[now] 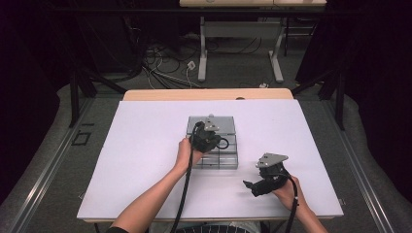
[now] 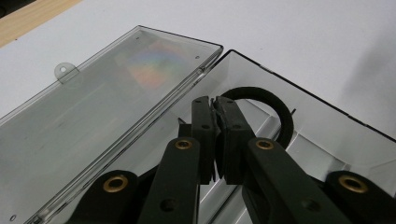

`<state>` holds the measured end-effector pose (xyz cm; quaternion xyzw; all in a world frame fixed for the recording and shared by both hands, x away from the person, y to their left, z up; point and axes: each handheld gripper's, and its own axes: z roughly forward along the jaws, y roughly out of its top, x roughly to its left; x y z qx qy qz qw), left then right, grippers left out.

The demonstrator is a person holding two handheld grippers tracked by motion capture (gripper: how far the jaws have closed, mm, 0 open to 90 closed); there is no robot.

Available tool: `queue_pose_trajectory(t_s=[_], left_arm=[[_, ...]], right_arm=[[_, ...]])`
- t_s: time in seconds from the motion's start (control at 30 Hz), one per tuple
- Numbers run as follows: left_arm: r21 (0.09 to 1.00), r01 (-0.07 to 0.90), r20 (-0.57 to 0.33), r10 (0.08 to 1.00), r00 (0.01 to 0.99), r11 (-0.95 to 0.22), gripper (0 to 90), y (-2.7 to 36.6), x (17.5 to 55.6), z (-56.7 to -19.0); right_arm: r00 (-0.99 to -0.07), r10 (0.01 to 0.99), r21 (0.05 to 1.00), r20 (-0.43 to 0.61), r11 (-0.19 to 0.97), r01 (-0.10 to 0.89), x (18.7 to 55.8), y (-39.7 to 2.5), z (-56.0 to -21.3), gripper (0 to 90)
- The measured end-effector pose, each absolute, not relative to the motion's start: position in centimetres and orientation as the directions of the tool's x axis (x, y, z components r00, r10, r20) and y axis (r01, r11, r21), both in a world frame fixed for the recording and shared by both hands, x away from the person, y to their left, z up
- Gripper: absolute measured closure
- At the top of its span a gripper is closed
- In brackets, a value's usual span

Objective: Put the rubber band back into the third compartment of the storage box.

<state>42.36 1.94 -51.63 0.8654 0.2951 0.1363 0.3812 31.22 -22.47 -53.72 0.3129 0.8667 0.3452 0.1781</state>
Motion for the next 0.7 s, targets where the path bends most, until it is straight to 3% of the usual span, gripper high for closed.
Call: queue_pose_trajectory(t_s=[0.7], left_arm=[[0.728,0.403,0.030,0.613,0.789,-0.554,86.5,0.8,42.8,-52.2]], right_arm=[[-0.745,0.659,0.709,-0.100,0.573,0.411,31.2,-22.4,-53.8,1.1]])
